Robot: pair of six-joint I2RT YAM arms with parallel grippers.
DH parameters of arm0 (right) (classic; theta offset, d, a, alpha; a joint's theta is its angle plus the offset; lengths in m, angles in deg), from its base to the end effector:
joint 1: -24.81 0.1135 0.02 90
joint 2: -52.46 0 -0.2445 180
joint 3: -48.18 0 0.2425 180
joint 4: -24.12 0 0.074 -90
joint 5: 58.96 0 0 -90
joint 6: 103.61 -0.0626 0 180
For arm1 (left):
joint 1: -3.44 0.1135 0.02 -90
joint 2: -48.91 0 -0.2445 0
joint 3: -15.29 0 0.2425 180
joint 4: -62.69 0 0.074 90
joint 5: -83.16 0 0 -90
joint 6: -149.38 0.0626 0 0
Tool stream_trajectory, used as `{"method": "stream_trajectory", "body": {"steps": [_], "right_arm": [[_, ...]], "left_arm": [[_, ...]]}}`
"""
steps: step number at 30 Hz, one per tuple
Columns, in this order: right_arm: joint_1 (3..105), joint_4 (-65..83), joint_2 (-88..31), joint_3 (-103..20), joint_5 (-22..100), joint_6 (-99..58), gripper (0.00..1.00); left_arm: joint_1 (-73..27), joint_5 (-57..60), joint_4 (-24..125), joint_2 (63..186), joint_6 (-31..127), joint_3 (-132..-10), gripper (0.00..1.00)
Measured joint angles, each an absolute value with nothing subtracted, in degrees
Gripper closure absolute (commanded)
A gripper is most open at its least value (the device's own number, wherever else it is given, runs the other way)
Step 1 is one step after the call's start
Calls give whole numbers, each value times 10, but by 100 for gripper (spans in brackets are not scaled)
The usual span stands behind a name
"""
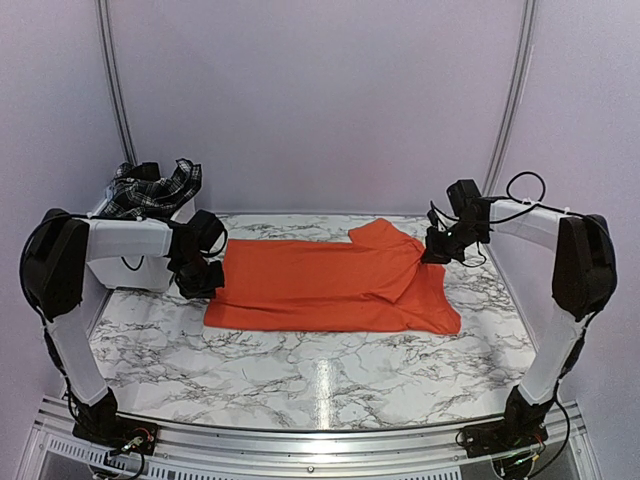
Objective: Fold and stack the mixed laundry pile
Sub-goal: Fold the flattened T-shirt at the center of the board.
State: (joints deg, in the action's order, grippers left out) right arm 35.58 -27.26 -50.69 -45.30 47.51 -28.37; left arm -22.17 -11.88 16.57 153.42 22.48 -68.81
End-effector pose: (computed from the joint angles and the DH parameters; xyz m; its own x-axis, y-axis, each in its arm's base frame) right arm 0.3696 0.0884 0.1936 -0.9113 0.0754 -0.4049 -0.0846 0.9279 0.3632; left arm 0.3296 -0.1519 0.1406 -0.9010 -0.2314 -0.3669 -0.1775 0.9685 -0.1747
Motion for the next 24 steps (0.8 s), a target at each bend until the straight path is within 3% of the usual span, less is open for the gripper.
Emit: {"method": "stream_trajectory", "body": {"steps": [2, 4, 7, 11, 18, 24], "right_arm": [[355, -272, -507, -453, 480, -284, 77], [355, -273, -507, -453, 486, -285, 53], [353, -276, -506, -453, 490, -283, 36], [328, -275, -458, -406, 503, -284, 34], [298, -289, -321, -286, 520, -284, 44], [298, -298, -303, -193, 526, -283, 47]], "left_arm": [[-221, -119, 167, 1539, 225, -689, 65], [-218, -120, 168, 1542, 225, -688, 52], [-215, -121, 169, 1538, 230, -688, 42], [-213, -117, 171, 1503, 239, -670, 37], [-211, -90, 174, 1421, 250, -597, 37], [-211, -68, 172, 1420, 251, -545, 37]]}}
